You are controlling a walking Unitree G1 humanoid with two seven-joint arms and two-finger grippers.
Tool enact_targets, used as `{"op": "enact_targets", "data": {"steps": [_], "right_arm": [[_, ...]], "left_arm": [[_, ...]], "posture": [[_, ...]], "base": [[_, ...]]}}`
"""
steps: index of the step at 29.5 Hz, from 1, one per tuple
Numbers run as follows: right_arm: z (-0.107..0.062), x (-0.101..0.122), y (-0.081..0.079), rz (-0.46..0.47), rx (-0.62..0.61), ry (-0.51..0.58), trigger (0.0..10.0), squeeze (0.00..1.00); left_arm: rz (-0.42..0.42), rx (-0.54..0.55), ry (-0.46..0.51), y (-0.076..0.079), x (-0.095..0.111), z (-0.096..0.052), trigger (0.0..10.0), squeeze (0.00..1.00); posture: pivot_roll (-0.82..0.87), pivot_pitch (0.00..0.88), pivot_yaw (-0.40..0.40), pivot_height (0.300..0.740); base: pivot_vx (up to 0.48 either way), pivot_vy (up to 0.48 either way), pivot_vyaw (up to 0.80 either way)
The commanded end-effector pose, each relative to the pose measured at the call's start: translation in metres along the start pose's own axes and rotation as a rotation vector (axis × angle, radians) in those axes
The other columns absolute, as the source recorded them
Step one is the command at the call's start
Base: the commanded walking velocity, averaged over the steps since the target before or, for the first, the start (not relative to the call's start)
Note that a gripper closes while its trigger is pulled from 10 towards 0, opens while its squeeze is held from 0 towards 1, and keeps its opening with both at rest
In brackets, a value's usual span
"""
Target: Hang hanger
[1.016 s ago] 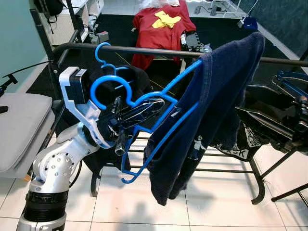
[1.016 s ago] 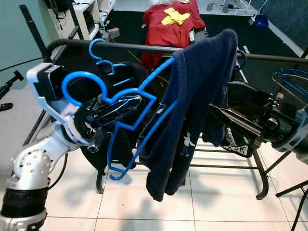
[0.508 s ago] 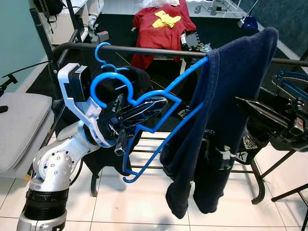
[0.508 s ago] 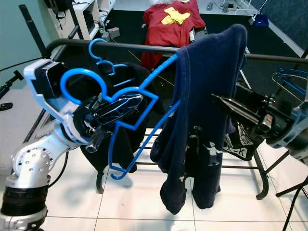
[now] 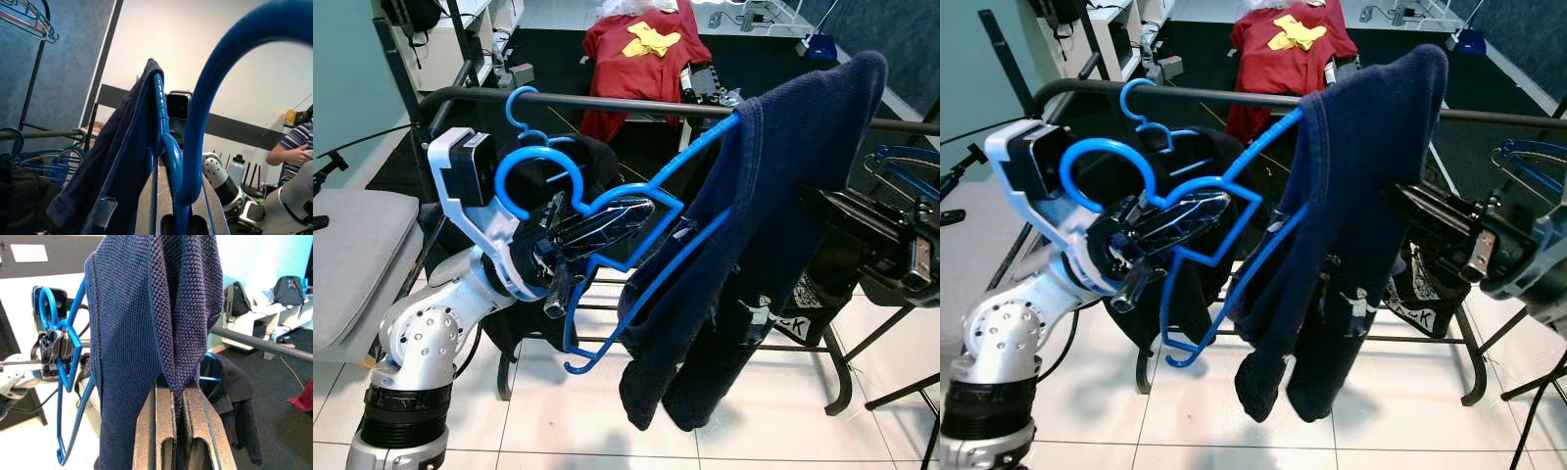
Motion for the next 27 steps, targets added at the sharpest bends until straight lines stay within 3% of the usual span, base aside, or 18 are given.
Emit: {"op": "enact_targets", "data": {"steps": [1, 7, 12, 19, 20, 22, 23, 25, 26, 27], "right_arm": [[-0.002, 0.01, -0.001, -0.013, 0.005, 0.047, 0.0, 0.0], [-0.002, 0.031, -0.001, -0.012, 0.008, 0.166, 0.0, 0.0], [-0.01, 0.057, -0.001, -0.006, 0.018, 0.307, 0.0, 0.0], [-0.014, 0.068, 0.001, -0.011, 0.007, 0.358, 0.0, 0.0], [-0.016, 0.074, 0.004, -0.022, -0.009, 0.374, 0.0, 0.0], [-0.016, 0.074, 0.004, -0.022, -0.009, 0.374, 0.0, 0.0], [-0.014, 0.065, 0.016, -0.04, -0.09, 0.308, 0.0, 0.0], [-0.014, 0.065, 0.016, -0.04, -0.09, 0.308, 0.0, 0.0], [-0.012, 0.039, 0.039, -0.055, -0.237, 0.171, 0.0, 0.0], [-0.012, 0.039, 0.039, -0.055, -0.237, 0.171, 0.0, 0.0]], "left_arm": [[0.017, -0.013, -0.003, 0.003, 0.005, -0.002, 0.0, 0.0], [0.028, 0.051, -0.079, -0.006, -0.006, -0.017, 0.0, 0.0], [0.044, 0.136, -0.135, -0.017, -0.008, -0.043, 0.0, 0.0], [0.063, 0.167, -0.178, -0.022, -0.009, -0.051, 0.0, 0.0], [0.084, 0.18, -0.243, -0.024, -0.015, -0.059, 0.0, 0.0], [0.084, 0.18, -0.243, -0.024, -0.015, -0.059, 0.0, 0.0], [0.12, 0.191, -0.392, -0.026, -0.028, -0.076, 0.0, 0.0], [0.12, 0.191, -0.392, -0.026, -0.028, -0.076, 0.0, 0.0], [0.151, 0.239, -0.566, -0.033, -0.045, -0.098, 0.4, 0.0], [0.151, 0.239, -0.566, -0.033, -0.045, -0.098, 0.4, 0.0]], "posture": [[-0.09, 0.136, -0.018, 0.74], [-0.08, 0.137, -0.016, 0.74], [-0.08, 0.14, -0.016, 0.74], [-0.08, 0.141, -0.016, 0.74], [-0.08, 0.141, -0.016, 0.74], [-0.08, 0.141, -0.016, 0.74], [-0.08, 0.141, -0.016, 0.74], [-0.08, 0.141, -0.016, 0.74], [-0.08, 0.14, -0.018, 0.74], [-0.08, 0.14, -0.018, 0.74]], "base": [[0.0, 0.0, 0.0], [0.0, 0.0, 0.0], [0.0, 0.0, 0.0], [0.0, 0.0, 0.0], [0.0, 0.0, 0.0], [0.0, 0.0, 0.0], [0.0, 0.0, 0.0], [0.0, 0.0, 0.0], [0.0, 0.0, 0.0], [0.0, 0.0, 0.0]]}}
Point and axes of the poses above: a point about 5 cm out from each wrist's last joint towards the gripper, its own z axis pointing out of the wrist towards the gripper, its own x axis along the axis of the wrist's last joint, y = z × x, the point moved 4 cm from there along z, pointing out of the wrist towards the gripper, and after that the axes turned 10 degrees about z, right-handed, at the moved point
